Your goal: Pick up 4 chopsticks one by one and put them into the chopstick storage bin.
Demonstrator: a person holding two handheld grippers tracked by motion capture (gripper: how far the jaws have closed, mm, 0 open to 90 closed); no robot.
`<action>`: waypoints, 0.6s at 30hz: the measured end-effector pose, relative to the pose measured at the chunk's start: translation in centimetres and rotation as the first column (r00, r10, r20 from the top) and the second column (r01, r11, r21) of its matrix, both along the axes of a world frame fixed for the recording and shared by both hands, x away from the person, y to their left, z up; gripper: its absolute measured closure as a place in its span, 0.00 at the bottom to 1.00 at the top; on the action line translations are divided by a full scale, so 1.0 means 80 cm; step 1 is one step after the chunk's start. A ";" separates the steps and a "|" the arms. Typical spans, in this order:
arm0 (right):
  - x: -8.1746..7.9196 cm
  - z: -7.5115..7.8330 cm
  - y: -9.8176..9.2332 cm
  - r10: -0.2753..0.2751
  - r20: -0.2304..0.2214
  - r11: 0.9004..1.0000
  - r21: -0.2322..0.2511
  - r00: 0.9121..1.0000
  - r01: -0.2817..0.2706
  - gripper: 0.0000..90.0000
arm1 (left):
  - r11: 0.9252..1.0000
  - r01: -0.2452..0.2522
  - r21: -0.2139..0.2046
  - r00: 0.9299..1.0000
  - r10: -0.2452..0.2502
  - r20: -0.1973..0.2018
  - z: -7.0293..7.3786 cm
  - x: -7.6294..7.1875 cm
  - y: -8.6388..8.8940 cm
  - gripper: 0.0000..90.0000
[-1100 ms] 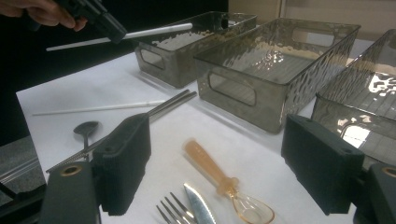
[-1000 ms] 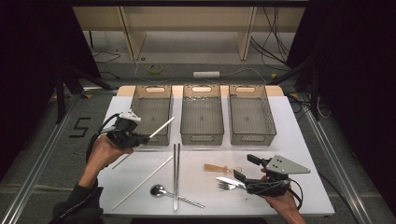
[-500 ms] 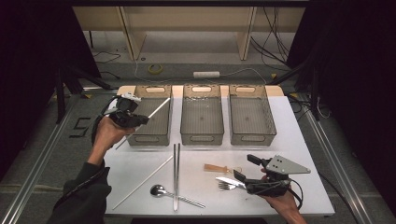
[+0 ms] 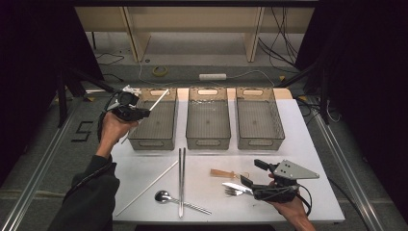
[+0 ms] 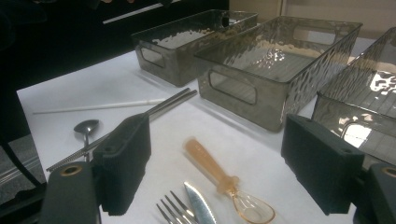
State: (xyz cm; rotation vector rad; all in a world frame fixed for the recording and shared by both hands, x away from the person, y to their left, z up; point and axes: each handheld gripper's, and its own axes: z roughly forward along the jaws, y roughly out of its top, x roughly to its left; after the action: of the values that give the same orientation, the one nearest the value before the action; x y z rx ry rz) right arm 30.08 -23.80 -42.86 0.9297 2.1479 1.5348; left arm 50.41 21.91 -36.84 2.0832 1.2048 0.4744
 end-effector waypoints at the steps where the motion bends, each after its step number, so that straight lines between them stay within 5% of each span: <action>1: 0.000 0.000 0.000 0.000 -0.001 1.000 0.001 1.000 0.000 0.28 | 1.000 0.000 0.004 1.000 0.000 -0.001 0.000 0.003 0.001 0.94; 18: 0.000 0.000 0.000 0.004 -0.003 1.000 0.003 1.000 -0.004 0.28 | 0.999 -0.050 -0.021 0.998 0.051 0.024 -0.013 0.046 -0.002 0.94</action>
State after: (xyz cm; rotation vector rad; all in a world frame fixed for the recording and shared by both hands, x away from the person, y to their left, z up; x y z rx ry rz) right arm 30.08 -23.83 -42.90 0.9294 2.1512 1.5396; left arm 54.06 21.77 -37.89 2.0280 1.2452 0.5073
